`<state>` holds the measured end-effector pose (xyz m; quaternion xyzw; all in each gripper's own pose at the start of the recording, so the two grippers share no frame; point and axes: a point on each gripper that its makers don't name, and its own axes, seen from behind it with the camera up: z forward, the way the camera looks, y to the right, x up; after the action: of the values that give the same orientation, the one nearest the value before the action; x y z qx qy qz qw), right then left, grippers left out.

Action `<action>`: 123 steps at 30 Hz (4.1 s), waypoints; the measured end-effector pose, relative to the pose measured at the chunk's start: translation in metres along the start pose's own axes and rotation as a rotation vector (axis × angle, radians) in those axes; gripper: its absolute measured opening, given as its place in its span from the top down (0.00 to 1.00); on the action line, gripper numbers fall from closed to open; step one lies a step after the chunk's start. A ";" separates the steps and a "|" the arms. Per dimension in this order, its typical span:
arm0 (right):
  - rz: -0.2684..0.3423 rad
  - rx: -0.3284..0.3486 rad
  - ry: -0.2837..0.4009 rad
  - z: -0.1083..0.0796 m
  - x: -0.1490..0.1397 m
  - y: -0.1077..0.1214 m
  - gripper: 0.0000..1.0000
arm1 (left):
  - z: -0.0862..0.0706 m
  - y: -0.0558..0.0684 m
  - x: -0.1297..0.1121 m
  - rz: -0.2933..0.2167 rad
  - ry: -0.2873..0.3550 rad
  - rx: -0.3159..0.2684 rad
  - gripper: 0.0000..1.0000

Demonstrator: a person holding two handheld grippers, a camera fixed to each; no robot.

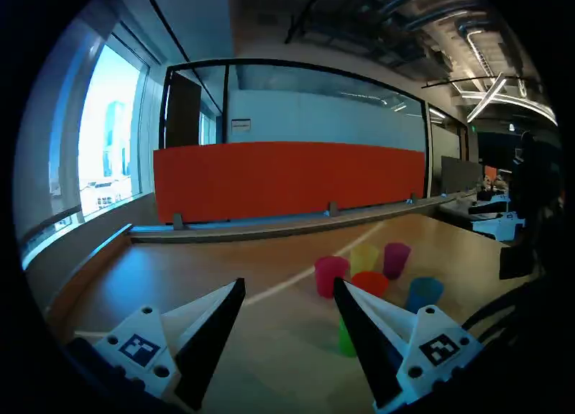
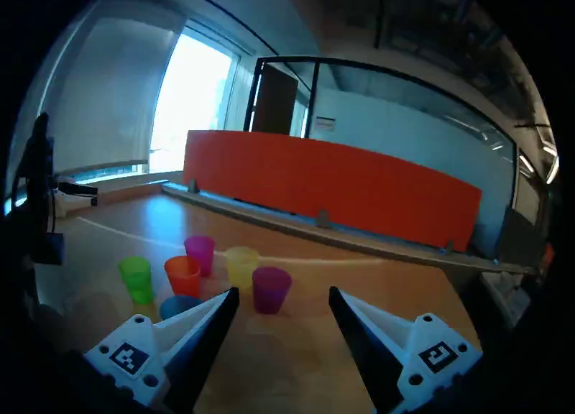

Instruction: Pour water

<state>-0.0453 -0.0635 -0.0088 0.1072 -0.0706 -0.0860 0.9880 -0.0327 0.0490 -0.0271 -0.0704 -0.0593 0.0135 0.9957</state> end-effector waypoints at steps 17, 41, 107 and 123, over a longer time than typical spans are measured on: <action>0.069 -0.200 0.214 -0.014 0.035 0.025 0.03 | -0.012 -0.009 0.034 -0.037 0.165 0.109 0.10; 0.149 -0.266 0.195 -0.013 0.011 0.043 0.02 | -0.001 -0.012 0.004 -0.042 0.213 0.214 0.10; 0.129 -0.300 0.160 -0.002 -0.003 0.040 0.02 | 0.017 -0.063 -0.066 -0.020 0.139 0.267 0.10; 0.127 -0.346 0.236 -0.009 -0.007 0.061 0.01 | 0.018 -0.063 -0.065 -0.020 0.139 0.267 0.10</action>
<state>-0.0412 -0.0020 -0.0047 -0.0593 0.0549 -0.0210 0.9965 -0.0983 -0.0135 -0.0084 0.0626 0.0114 0.0065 0.9980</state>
